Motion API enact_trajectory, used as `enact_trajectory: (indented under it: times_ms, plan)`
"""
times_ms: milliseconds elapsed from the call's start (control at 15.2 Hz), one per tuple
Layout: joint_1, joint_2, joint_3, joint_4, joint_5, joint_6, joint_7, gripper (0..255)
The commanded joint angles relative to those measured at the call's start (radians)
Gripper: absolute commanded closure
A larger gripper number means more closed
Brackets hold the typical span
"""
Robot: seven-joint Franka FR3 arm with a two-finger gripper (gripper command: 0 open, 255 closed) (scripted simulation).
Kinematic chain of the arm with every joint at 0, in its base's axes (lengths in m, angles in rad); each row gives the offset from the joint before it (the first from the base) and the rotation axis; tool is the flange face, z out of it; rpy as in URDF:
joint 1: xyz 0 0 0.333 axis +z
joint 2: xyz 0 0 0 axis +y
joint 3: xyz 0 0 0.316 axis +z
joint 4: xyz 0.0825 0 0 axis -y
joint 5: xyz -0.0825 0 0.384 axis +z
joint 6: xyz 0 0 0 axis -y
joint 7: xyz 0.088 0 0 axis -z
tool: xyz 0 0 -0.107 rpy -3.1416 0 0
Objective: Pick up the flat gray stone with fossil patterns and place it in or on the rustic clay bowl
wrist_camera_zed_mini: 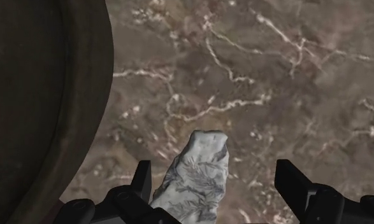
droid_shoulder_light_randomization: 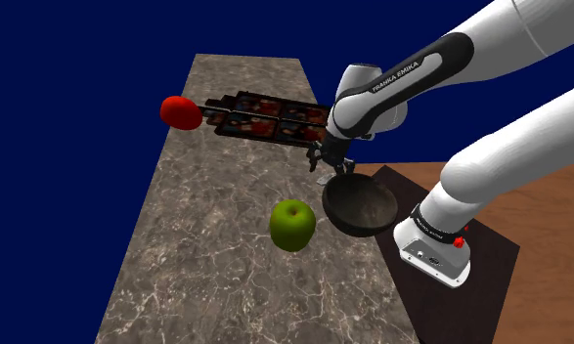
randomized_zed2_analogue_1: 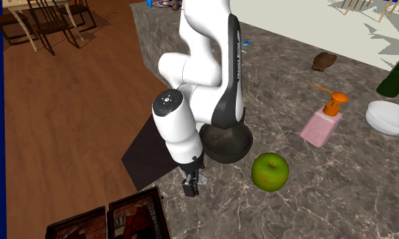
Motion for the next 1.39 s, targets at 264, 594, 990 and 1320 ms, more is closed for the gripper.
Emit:
enact_trajectory:
  times_ms: [264, 594, 990, 1320]
  plan:
    - [0.0, 0.001, 0.0, 0.0, 0.0, 0.001, 0.0, 255]
    - [0.0, 0.003, 0.001, 0.001, 0.0, 0.002, 0.001, 255]
    - [0.0, -0.038, -0.007, 0.005, -0.01, -0.042, 0.01, 255]
    - [-0.002, -0.126, -0.029, 0.024, -0.039, -0.147, 0.034, 255]
